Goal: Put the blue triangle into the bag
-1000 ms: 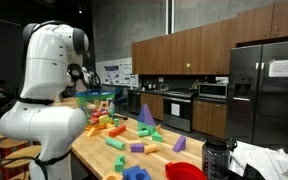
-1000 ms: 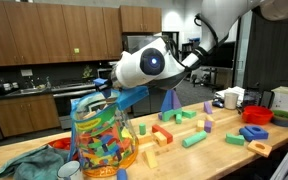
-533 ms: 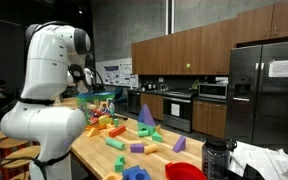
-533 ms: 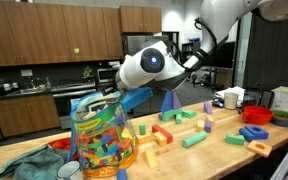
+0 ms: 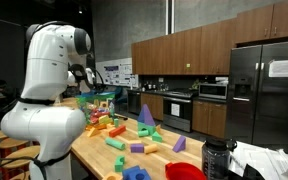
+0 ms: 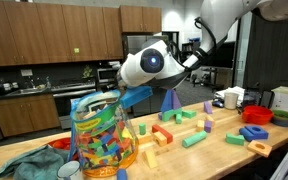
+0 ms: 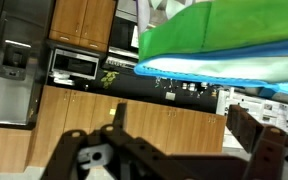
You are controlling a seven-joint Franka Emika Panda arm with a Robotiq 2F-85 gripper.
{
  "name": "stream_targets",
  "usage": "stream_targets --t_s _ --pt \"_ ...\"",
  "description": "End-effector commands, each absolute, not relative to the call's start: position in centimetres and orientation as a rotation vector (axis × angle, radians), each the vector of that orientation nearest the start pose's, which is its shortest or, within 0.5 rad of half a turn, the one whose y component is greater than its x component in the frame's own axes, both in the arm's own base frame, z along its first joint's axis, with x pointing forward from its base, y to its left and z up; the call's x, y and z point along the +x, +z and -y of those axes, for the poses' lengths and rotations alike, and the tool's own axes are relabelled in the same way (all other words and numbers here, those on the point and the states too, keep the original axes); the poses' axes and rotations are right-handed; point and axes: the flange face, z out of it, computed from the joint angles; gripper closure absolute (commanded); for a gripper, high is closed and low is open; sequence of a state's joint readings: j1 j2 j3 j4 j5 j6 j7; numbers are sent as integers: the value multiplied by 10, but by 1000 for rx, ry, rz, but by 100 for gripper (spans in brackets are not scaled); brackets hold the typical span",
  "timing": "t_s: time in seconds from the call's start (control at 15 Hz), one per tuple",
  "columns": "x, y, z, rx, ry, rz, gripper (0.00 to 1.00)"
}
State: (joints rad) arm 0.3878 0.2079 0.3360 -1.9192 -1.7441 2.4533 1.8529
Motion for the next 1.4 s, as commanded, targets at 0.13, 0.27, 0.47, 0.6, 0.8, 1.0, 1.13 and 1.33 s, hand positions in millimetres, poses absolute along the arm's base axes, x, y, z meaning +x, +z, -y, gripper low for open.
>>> stream_targets --t_s 0.13,0.27,0.47,0.6,0.8,1.0,1.13,1.33 --pt "493 428 -387 -2590 -1961 -16 0" --pt "498 423 -374 -2620 -1987 -107 0" --pt "503 405 -351 -2806 -1958 -176 0" --pt "506 390 -337 -2970 -1881 -214 0" --pt "505 376 -323 -3158 -1766 -229 0" --pt "506 364 -317 -3313 -1624 -203 0" --pt "506 354 -314 -3414 -1487 -163 0" --pt "505 329 -310 -3570 -1181 -59 0"
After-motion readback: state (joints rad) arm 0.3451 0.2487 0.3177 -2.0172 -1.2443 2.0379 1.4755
